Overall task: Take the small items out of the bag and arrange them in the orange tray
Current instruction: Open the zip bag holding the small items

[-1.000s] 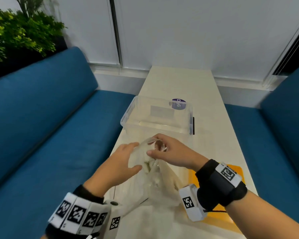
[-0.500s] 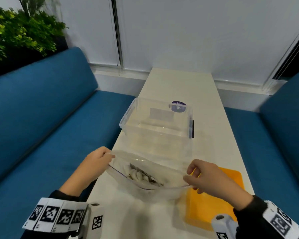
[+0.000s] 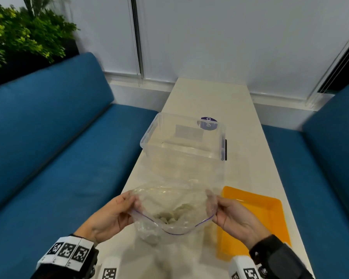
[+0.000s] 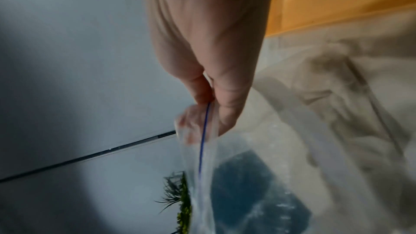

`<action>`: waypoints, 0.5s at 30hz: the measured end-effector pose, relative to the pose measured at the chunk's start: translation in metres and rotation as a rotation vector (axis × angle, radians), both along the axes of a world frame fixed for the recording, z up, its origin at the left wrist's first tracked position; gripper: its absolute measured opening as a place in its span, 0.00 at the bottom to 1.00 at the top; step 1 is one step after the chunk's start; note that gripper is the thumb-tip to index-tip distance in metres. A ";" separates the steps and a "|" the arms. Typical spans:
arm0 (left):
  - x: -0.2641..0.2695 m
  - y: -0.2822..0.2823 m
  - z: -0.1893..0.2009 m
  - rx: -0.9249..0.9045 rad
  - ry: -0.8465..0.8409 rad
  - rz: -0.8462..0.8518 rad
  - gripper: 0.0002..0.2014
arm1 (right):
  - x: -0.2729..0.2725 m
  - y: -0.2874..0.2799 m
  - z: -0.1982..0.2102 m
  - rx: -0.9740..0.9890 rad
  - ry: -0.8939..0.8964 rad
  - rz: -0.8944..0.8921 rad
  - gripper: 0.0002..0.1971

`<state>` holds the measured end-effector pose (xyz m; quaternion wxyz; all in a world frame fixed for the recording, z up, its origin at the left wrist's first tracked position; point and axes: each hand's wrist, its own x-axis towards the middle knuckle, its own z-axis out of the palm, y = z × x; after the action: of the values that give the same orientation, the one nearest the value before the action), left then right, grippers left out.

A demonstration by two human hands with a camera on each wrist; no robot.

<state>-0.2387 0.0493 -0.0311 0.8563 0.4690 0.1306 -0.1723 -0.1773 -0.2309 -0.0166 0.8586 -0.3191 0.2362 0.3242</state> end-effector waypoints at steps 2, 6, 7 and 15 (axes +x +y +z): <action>0.001 0.005 -0.008 -0.064 0.058 0.059 0.14 | 0.001 -0.002 -0.009 0.033 -0.012 0.083 0.05; 0.000 0.004 -0.006 -0.456 0.050 -0.124 0.12 | 0.002 -0.007 -0.019 0.099 -0.076 0.163 0.24; 0.003 0.005 -0.004 -0.422 0.112 -0.093 0.18 | 0.001 -0.009 -0.019 0.106 -0.070 0.160 0.23; 0.006 -0.026 0.011 0.709 -0.037 -0.037 0.25 | -0.012 0.014 -0.021 -1.259 -0.991 0.410 0.11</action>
<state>-0.2329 0.0234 -0.0201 0.6392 0.7423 0.1584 -0.1233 -0.1898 -0.2172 -0.0373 0.4478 -0.8830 -0.0950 0.1032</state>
